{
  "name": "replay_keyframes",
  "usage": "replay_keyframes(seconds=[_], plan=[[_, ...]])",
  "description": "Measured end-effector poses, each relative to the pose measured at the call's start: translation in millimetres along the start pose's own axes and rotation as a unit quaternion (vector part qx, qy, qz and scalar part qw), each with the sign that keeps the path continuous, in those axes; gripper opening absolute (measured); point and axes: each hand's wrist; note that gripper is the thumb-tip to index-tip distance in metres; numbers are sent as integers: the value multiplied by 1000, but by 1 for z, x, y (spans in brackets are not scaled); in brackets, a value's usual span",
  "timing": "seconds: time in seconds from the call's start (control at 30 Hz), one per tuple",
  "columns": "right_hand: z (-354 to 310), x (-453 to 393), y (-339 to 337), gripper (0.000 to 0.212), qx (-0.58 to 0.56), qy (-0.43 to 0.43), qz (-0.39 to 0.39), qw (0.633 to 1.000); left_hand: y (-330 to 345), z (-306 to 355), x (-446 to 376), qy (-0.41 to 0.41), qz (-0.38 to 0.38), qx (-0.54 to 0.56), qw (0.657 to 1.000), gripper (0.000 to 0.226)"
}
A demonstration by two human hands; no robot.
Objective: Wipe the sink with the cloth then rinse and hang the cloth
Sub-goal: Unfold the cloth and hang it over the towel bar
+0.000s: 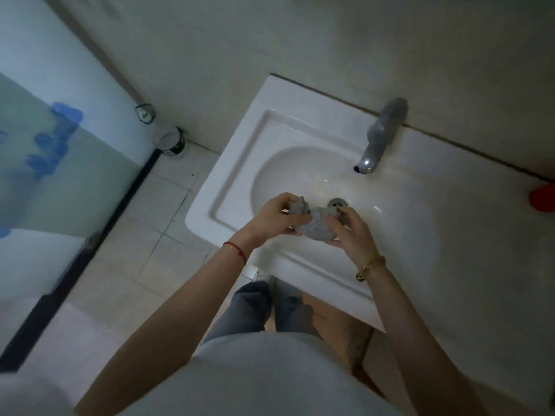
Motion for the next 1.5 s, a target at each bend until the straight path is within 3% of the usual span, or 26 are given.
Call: replay_keyframes(seconds=[0.07,0.13,0.3,0.6,0.83,1.0,1.13,1.27,1.5], plan=[[-12,6,23,12,87,-44,-36,995,-19,-9,20,6,42,22,999,31],[-20,8,49,22,163,-102,-59,980,-40,-20,40,15,84,45,995,26],[-36,9,136,25,305,-234,-86,919,-103,-53,89,12,193,86,977,35],[-52,34,334,16,264,-344,-194,880,-267,-120,171,18,268,67,961,30],[-55,56,476,30,202,-384,-257,864,-390,-157,215,50,248,-53,966,72],[-82,48,541,8,187,-406,-235,863,-458,-146,213,132,234,-84,960,65],[-115,22,571,19,154,-443,-215,856,-506,-127,186,162,306,-131,929,47],[-138,-25,593,11,161,-471,-168,851,-550,-102,158,177,337,-218,899,33],[-186,-97,615,10,190,-490,-79,847,-621,-46,110,233,395,-259,850,15]])
Point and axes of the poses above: each hand's wrist, its own x-axis away from the middle knuckle, its own y-axis out of the palm, z = x × y, and after that the axes turned 10 degrees about -x, right-handed
